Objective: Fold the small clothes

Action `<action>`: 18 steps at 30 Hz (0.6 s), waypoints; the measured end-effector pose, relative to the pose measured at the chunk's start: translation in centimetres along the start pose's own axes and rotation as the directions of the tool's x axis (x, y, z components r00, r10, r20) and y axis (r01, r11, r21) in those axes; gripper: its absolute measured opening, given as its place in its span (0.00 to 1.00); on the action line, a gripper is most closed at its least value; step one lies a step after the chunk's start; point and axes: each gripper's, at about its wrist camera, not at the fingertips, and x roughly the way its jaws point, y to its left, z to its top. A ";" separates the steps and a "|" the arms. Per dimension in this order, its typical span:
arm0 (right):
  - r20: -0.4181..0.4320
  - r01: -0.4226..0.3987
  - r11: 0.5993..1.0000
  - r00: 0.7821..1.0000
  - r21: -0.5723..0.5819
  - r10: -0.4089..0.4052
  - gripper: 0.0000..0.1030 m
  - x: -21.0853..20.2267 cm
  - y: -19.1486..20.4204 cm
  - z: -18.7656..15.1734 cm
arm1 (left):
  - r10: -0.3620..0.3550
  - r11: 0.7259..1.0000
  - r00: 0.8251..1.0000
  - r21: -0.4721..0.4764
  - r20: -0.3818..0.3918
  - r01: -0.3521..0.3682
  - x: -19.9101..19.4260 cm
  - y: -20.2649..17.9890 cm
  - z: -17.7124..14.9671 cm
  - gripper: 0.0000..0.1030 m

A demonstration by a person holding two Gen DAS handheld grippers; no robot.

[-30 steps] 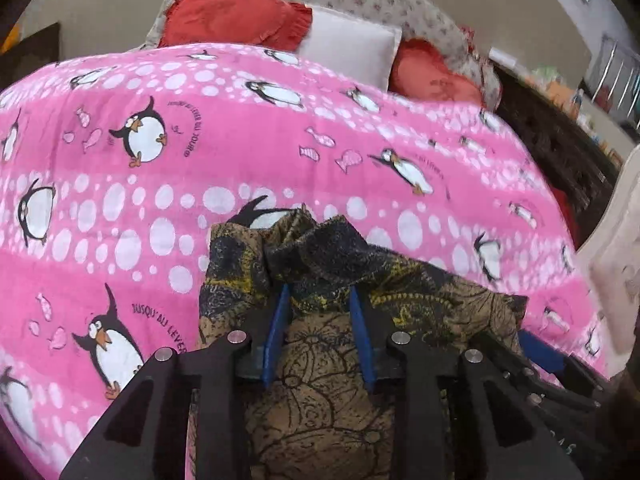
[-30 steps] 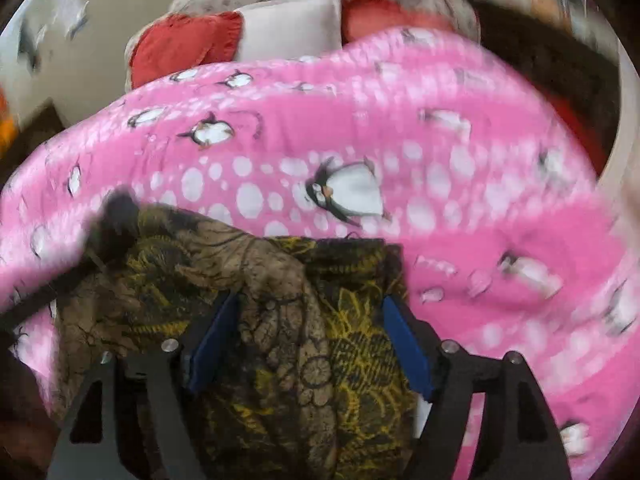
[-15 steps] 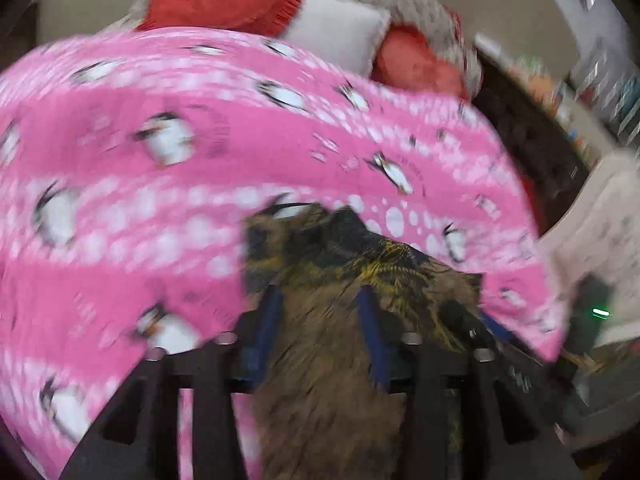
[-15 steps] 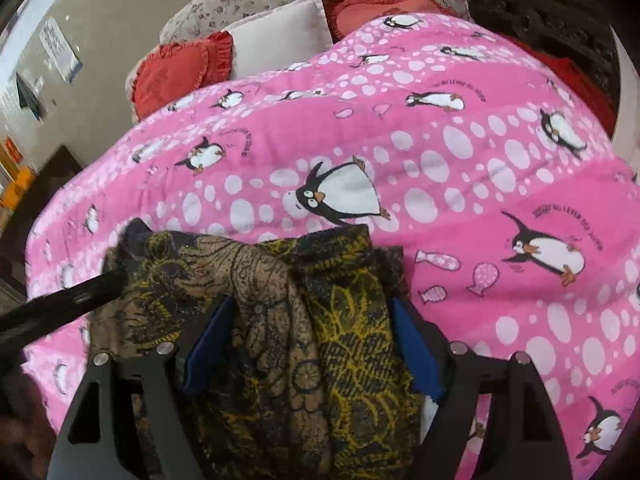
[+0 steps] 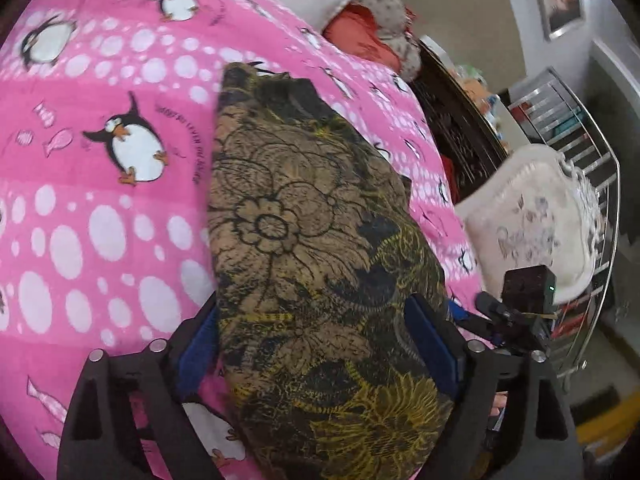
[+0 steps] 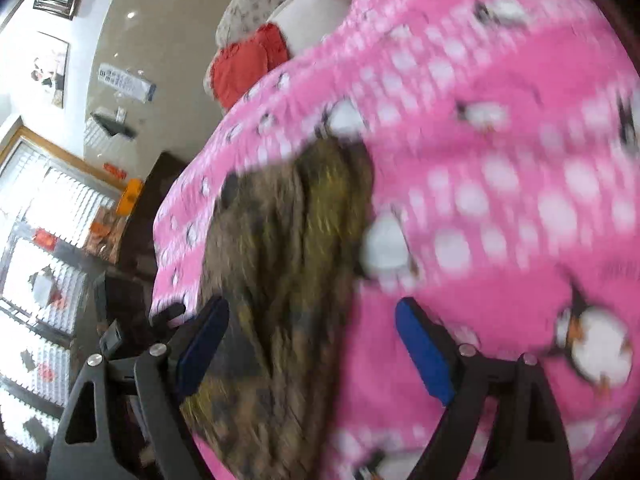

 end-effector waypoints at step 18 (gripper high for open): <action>-0.045 -0.077 0.974 0.997 -0.212 0.070 0.60 7.1 2.0 3.7 | -0.070 0.998 0.994 0.012 0.083 0.070 -0.6 1.2 0.3 0.51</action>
